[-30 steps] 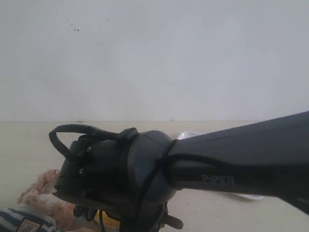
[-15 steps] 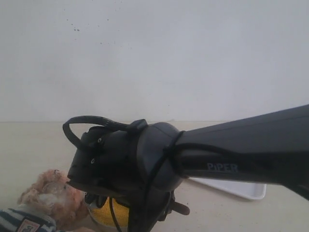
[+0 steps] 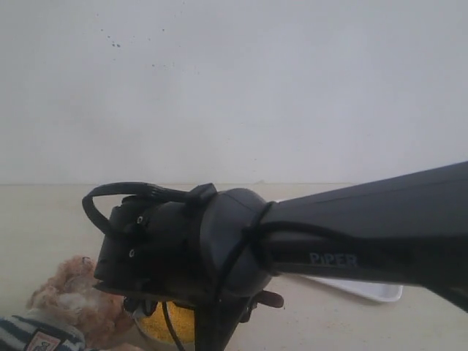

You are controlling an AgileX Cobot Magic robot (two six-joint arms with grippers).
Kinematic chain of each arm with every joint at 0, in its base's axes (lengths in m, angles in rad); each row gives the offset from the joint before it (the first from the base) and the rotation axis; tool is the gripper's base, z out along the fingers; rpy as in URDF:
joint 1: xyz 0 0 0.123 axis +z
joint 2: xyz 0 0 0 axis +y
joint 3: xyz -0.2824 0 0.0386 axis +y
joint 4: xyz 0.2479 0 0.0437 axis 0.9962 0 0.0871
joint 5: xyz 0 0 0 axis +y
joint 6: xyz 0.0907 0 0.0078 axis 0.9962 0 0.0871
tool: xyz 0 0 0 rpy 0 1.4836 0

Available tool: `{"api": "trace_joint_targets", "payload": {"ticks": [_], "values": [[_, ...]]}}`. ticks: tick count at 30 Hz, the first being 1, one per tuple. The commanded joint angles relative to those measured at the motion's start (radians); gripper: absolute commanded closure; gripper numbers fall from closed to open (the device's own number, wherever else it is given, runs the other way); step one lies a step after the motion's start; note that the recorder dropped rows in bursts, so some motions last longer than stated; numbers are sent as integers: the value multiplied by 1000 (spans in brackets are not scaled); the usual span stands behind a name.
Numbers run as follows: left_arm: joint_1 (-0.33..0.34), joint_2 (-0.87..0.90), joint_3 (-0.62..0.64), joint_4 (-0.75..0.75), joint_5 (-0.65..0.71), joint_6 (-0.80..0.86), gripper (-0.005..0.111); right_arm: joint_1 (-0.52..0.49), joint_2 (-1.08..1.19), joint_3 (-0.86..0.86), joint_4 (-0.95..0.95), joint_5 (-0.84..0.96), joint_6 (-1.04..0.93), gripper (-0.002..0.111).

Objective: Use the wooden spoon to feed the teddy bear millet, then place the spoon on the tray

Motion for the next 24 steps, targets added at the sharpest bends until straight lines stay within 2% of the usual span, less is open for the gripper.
{"api": "trace_joint_targets", "payload": {"ticks": [1,14,19,24], "values": [[3,-9,3,-19,13,5,103,0,-15,-3,32,1,2,100],[3,-9,3,-19,13,5,103,-76,-130,-3,323,1,40,100],[3,-9,3,-19,13,5,103,-104,-173,-3,411,1,14,100],[3,-9,3,-19,13,5,103,-128,-204,-1,575,1,-52,100]]}}
